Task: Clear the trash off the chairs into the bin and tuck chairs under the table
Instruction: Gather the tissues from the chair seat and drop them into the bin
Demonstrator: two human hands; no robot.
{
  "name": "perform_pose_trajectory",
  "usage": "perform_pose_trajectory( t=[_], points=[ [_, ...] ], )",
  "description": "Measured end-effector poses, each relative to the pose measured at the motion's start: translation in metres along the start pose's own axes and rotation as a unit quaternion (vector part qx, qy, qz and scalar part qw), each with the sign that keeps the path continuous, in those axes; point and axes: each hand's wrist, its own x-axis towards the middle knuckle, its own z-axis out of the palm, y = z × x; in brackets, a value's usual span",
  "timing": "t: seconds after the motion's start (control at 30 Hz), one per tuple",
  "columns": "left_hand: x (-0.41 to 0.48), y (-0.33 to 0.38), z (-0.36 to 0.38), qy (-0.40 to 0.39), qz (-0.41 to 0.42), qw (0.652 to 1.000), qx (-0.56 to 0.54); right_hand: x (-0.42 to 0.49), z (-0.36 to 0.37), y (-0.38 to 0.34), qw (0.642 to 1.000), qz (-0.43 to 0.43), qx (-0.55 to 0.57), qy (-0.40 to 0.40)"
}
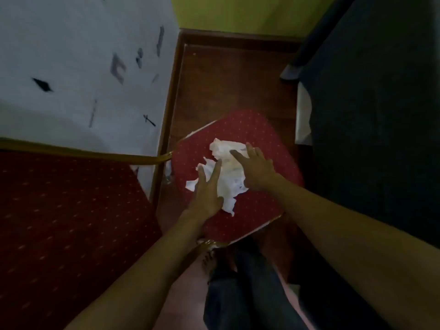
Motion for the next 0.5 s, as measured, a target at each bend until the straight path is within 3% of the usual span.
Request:
perform_pose_trajectory(
  t=[0.03,0.13,0.2,0.3,0.37,0.5],
  points=[
    [0.015,-0.005,0.01,0.002,0.005,1.0,0.026,0.013,0.006,0.002,1.0,-0.004,-0.009,-0.002],
    [0.053,-0.014,0.029,-0.014,-0.094,0.995,0.041,0.046,0.026,0.011,1.0,0.003,0.007,-0.015],
    [0.065,-0.018,0.044,-0.005,-0.092,0.995,0.037,0.06,0.045,0.018,1.0,0.006,0.015,-0.015],
    [0.059,-0.03,0.059,0.038,-0.065,0.995,0.063,0.058,0.073,0.019,0.997,0.005,-0.018,0.073],
    [0.054,-0.039,0.069,0.07,-0.065,0.994,0.055,0.047,0.092,0.014,0.995,-0.009,0.043,0.086],
    [0.047,-0.036,0.071,0.084,-0.102,0.991,-0.018,0.018,0.104,0.008,0.98,0.007,0.2,0.02]
  ],
)
